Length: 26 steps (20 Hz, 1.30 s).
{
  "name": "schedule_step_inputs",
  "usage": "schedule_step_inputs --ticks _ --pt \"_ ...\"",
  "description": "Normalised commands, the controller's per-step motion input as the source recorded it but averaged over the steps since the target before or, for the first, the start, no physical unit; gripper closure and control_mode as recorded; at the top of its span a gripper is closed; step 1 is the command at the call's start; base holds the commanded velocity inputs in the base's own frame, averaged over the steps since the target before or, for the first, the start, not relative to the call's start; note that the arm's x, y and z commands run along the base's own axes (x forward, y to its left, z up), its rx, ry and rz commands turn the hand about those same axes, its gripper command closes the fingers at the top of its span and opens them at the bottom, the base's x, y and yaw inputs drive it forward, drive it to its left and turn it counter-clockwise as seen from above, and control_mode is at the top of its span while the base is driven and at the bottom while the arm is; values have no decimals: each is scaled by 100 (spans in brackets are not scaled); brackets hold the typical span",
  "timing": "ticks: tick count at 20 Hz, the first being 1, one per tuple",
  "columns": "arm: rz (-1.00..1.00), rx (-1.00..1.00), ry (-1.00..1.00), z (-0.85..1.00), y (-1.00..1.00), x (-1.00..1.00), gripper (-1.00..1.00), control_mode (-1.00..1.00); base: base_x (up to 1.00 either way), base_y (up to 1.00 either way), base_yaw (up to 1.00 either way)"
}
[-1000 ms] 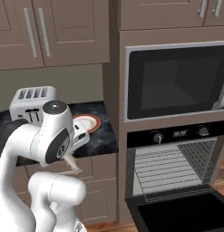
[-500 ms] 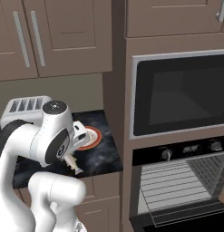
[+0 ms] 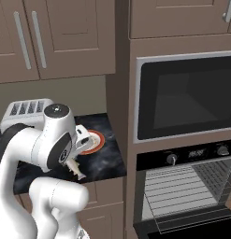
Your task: Take the fish from the oven and place it on the plate on the counter.
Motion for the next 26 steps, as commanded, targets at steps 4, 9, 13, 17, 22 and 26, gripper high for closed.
schedule_step_inputs --ticks 4,9,13,17,22,26 --pt "0 0 0 0 0 0 100 100 0 0 0" --pt "-2 -4 0 0 35 30 100 -100 0 0 0" --pt "-2 -5 -2 0 49 77 100 -100 0 0 0" --pt "6 0 0 0 4 87 100 -100 0 0 0" --pt "14 0 0 -3 -19 91 100 -100 0 0 0" --pt "14 0 0 -35 -5 77 100 -100 0 0 0"
